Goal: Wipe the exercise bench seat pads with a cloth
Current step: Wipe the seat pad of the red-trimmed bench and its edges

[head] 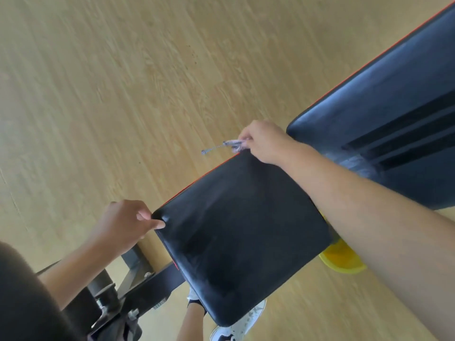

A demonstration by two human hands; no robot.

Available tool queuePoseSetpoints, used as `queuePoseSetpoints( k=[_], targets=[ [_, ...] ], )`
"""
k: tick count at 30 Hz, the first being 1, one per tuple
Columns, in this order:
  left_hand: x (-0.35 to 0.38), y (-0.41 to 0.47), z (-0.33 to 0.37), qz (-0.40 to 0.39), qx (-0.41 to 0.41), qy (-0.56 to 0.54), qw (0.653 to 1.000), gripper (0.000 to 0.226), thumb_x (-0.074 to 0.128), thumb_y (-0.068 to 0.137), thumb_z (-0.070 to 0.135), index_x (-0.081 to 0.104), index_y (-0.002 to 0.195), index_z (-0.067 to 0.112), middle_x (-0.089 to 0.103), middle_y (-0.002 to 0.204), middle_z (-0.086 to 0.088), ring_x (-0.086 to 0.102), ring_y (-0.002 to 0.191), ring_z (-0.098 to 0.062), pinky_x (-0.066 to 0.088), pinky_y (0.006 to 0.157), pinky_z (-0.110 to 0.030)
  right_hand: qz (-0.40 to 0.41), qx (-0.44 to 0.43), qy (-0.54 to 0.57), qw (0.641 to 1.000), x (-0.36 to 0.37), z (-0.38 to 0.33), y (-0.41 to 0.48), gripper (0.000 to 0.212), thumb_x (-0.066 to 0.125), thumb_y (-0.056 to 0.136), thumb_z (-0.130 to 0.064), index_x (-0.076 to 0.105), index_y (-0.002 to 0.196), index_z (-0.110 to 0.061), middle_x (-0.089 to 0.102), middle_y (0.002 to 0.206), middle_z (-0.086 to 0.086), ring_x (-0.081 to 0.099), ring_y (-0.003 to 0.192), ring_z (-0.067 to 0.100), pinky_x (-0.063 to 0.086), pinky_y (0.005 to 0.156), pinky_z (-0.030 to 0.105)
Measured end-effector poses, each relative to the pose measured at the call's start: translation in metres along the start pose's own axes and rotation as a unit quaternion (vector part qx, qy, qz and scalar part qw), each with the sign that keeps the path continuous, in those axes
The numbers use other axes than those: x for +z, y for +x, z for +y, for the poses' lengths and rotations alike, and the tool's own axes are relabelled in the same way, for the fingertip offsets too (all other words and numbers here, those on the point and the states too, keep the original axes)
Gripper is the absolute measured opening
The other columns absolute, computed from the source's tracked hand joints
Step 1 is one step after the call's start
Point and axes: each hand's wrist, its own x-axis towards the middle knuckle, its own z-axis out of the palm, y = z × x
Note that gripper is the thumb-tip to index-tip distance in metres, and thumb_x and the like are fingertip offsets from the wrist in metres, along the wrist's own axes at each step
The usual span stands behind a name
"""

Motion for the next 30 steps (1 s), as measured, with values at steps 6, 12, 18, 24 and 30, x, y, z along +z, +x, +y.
queuePoseSetpoints(
  k=[6,12,18,24,30],
  targets=[
    [-0.001,-0.002,-0.004,0.002,0.001,-0.018,1.000,0.028,0.092,0.074,0.040,0.074,0.073,0.019,0.080,0.067,0.004,0.077,0.058,-0.004,0.066,0.071,-0.047,0.169,0.182,0.118,0.961,0.033,0.064,-0.084,0.037,0.055,0.098,-0.014,0.059,0.065,0.001,0.070,0.063,0.012,0.063,0.063,0.029,0.049,0.055,0.031],
    [-0.006,-0.002,0.001,-0.015,-0.006,-0.028,0.999,0.027,0.093,0.074,0.039,0.075,0.072,0.019,0.079,0.068,0.017,0.077,0.057,-0.003,0.065,0.071,-0.041,0.191,0.245,0.192,0.931,0.045,0.077,-0.131,0.026,0.057,0.080,-0.003,0.057,0.055,0.003,0.051,0.039,0.009,0.038,0.051,0.026,0.052,0.055,0.045],
    [-0.006,0.003,-0.002,-0.030,-0.013,-0.019,0.999,0.026,0.093,0.073,0.043,0.077,0.073,0.022,0.080,0.069,0.018,0.077,0.059,-0.001,0.061,0.072,-0.038,0.206,0.264,0.269,0.903,0.055,0.080,-0.119,0.028,0.059,0.086,-0.008,0.067,0.060,-0.001,0.064,0.049,0.012,0.050,0.045,0.024,0.048,0.049,0.026],
    [-0.010,0.003,0.000,-0.044,-0.014,-0.023,0.999,0.027,0.093,0.072,0.043,0.078,0.073,0.020,0.082,0.070,0.010,0.079,0.062,-0.004,0.065,0.081,-0.048,0.284,0.377,0.340,0.813,0.102,0.104,-0.201,0.019,0.073,0.085,-0.027,0.078,0.069,-0.018,0.071,0.057,-0.016,0.051,0.051,0.004,0.038,0.056,0.020],
    [-0.009,0.004,0.002,-0.042,-0.013,-0.036,0.998,0.028,0.092,0.074,0.041,0.077,0.076,0.018,0.083,0.074,0.004,0.080,0.062,-0.008,0.064,0.084,-0.047,0.376,0.431,0.397,0.718,0.139,0.086,-0.217,0.024,0.076,0.081,-0.037,0.082,0.090,-0.015,0.075,0.066,-0.008,0.054,0.056,0.008,0.043,0.058,0.020]
  ],
)
